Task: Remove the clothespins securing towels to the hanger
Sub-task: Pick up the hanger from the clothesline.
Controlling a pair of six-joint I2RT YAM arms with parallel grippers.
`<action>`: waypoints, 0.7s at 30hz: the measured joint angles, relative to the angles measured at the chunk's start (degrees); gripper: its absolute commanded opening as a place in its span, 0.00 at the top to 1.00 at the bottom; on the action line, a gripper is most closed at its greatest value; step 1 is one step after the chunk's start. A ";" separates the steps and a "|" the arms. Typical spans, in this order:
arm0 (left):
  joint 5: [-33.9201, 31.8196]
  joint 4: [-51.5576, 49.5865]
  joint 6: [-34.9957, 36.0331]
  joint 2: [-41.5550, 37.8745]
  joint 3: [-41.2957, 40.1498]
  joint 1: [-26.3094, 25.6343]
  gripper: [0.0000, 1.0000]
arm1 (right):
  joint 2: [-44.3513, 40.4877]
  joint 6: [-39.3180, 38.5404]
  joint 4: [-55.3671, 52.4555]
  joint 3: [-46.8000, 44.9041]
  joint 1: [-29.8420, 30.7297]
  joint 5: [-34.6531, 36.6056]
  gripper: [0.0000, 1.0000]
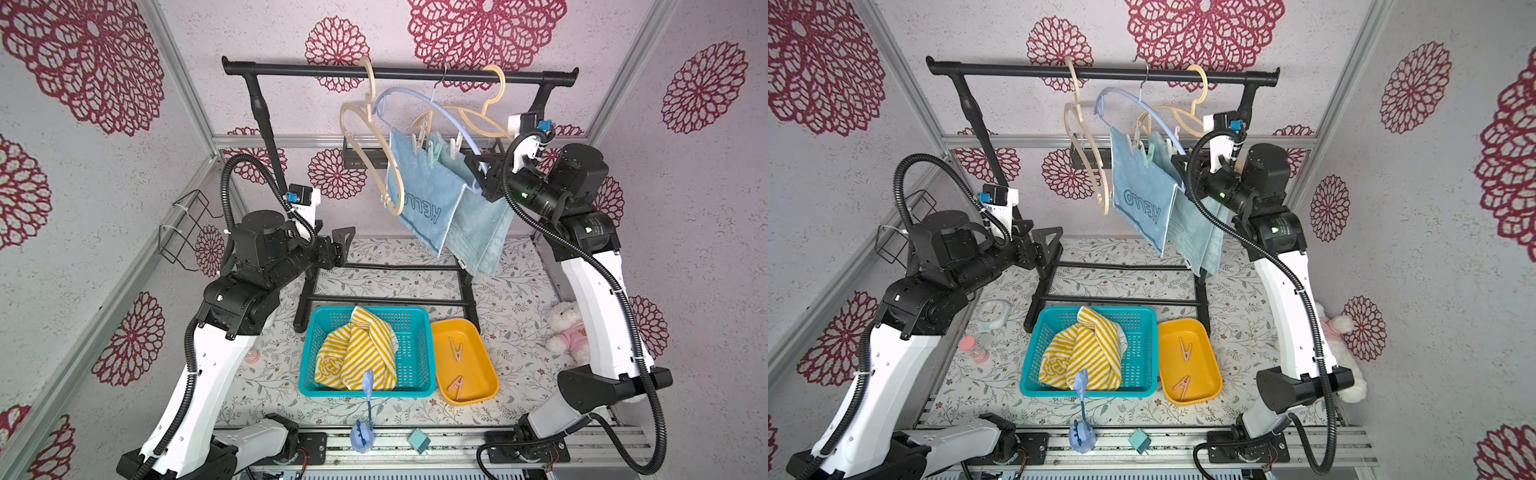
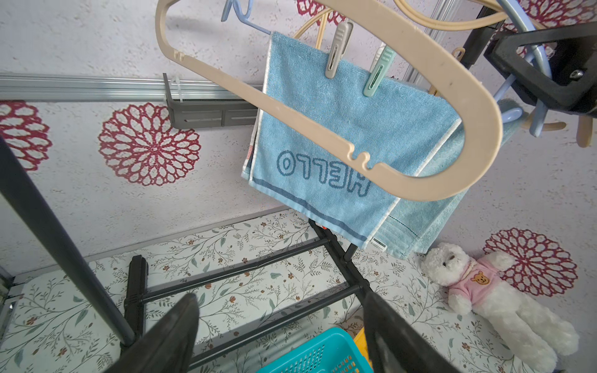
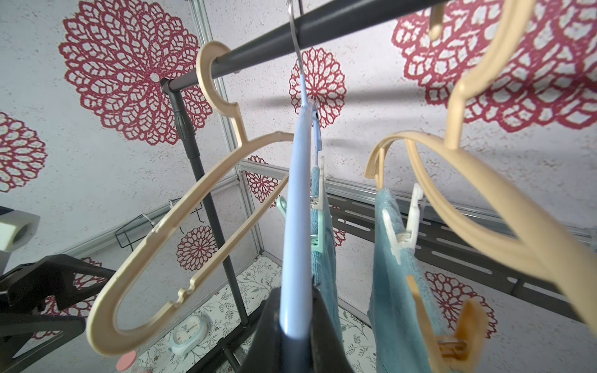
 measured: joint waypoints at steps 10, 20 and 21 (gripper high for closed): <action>-0.15 -0.02 0.28 0.00 0.00 0.00 0.19 | -0.92 0.87 0.13 -0.13 0.00 -0.02 1.00; -0.20 0.00 0.28 0.00 -0.31 0.00 0.19 | -4.11 1.07 2.89 -2.05 -0.11 0.72 1.00; -0.22 -0.02 0.28 0.00 -0.35 0.00 0.20 | -4.72 1.09 3.02 -2.73 -0.11 0.72 1.00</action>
